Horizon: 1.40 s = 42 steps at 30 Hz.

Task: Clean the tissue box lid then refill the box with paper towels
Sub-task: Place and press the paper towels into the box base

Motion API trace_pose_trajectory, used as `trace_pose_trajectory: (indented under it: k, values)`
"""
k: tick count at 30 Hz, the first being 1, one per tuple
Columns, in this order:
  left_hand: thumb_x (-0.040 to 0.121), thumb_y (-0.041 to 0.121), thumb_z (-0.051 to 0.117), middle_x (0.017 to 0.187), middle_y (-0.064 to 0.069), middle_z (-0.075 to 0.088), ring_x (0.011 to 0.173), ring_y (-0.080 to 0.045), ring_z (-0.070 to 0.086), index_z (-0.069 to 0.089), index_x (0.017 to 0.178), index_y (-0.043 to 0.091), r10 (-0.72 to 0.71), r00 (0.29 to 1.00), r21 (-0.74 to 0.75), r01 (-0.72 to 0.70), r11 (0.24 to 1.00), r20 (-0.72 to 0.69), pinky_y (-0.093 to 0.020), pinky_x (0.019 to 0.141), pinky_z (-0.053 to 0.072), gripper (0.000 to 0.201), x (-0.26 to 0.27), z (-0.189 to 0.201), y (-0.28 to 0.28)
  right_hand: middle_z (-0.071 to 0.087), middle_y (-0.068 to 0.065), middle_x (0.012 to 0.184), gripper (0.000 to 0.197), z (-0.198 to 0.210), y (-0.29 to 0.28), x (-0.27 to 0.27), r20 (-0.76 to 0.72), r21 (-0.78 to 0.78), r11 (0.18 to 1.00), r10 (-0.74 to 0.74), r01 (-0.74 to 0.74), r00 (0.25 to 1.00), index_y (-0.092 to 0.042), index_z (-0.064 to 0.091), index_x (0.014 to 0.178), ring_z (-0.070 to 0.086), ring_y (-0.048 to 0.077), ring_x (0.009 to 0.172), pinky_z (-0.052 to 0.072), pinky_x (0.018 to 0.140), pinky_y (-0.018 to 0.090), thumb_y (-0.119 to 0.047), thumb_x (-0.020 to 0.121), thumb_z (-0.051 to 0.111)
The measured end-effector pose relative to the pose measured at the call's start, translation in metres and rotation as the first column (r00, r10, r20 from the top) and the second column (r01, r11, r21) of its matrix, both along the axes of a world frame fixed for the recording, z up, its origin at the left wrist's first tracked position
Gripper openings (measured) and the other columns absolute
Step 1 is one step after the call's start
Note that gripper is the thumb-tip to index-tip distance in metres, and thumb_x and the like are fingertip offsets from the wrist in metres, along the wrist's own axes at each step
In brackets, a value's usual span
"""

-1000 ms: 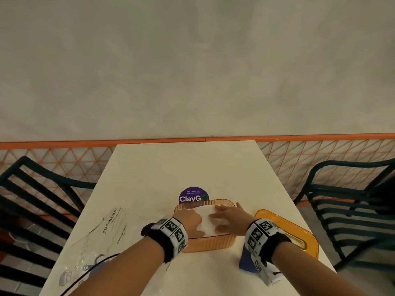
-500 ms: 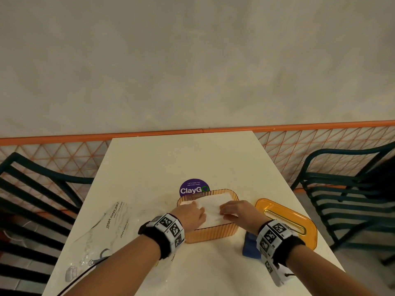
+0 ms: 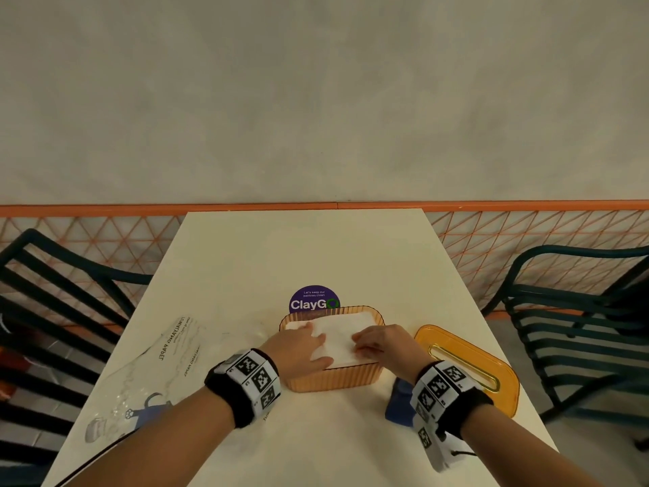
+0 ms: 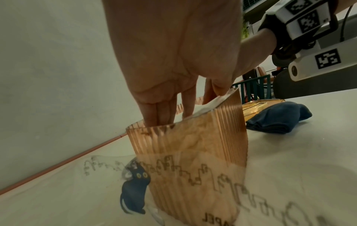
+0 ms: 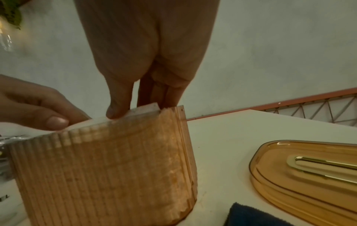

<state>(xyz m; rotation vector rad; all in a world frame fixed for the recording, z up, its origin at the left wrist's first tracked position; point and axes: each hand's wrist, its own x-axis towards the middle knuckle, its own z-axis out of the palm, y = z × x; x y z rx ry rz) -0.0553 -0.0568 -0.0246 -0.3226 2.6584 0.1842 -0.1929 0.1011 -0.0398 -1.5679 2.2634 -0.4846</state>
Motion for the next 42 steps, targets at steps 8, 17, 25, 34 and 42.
trace_pose_trajectory:
  k: [8, 17, 25, 34, 42]
  values:
    - [0.096, 0.051, 0.032, 0.137, -0.008, 0.047, 0.125, -0.025, 0.048, 0.054, 0.127, 0.013, 0.158, 0.981, 0.147, -0.14, 0.979, -0.115, -0.037, 0.102, 0.04, 0.054, -0.012, -0.005, 0.005, 0.066, 0.004, 0.115, 0.025, -0.003, -0.002, -0.002, -0.041, 0.054, 0.998, 0.017, -0.015, 0.999, -0.01, 0.065, 0.112, 0.06, 0.022, 0.104, 0.047, 0.092, 0.029, -0.02, 0.092, 0.055]
    - [0.076, 0.044, 0.07, 0.141, -0.002, 0.039, 0.129, -0.024, 0.034, 0.023, 0.145, 0.021, 0.179, 0.962, -0.088, -0.201, 0.976, -0.205, -0.037, 0.102, 0.035, 0.086, -0.02, -0.014, -0.001, 0.04, 0.004, 0.138, 0.056, -0.002, -0.016, -0.005, -0.166, 0.156, 0.988, 0.013, 0.013, 0.986, -0.018, 0.04, 0.137, 0.037, 0.024, 0.128, 0.041, 0.105, 0.033, -0.014, 0.085, 0.06]
    - [0.069, 0.051, 0.071, 0.131, 0.0, 0.041, 0.121, -0.022, 0.038, 0.038, 0.131, 0.019, 0.196, 0.923, -0.235, -0.282, 0.93, -0.331, -0.036, 0.094, 0.034, 0.077, -0.019, -0.014, 0.006, 0.034, 0.006, 0.143, 0.101, -0.002, -0.026, -0.005, -0.261, 0.184, 0.983, 0.032, 0.017, 0.965, -0.018, 0.008, 0.149, 0.033, 0.026, 0.13, 0.04, 0.104, 0.036, -0.025, 0.075, 0.075]
    - [0.062, 0.056, 0.074, 0.124, 0.002, 0.046, 0.115, -0.02, 0.044, 0.052, 0.12, 0.02, 0.162, 0.92, -0.175, -0.236, 0.956, -0.358, -0.04, 0.096, 0.034, 0.071, -0.012, -0.017, 0.003, 0.033, 0.005, 0.138, 0.102, 0.001, -0.025, -0.007, -0.298, 0.172, 0.985, 0.071, -0.019, 0.952, -0.019, 0.004, 0.149, 0.033, 0.025, 0.123, 0.04, 0.101, 0.034, -0.027, 0.076, 0.074]
    - [0.095, 0.03, 0.047, 0.114, 0.009, 0.057, 0.109, -0.012, 0.052, 0.054, 0.108, 0.02, 0.246, 0.866, 0.076, -0.236, 0.969, -0.436, -0.028, 0.086, 0.023, 0.018, -0.012, -0.017, -0.011, 0.027, 0.003, 0.144, 0.091, 0.002, -0.024, -0.008, -0.299, 0.146, 0.989, 0.073, -0.03, 0.951, -0.019, 0.019, 0.145, 0.028, 0.025, 0.129, 0.041, 0.102, 0.035, -0.024, 0.073, 0.075]
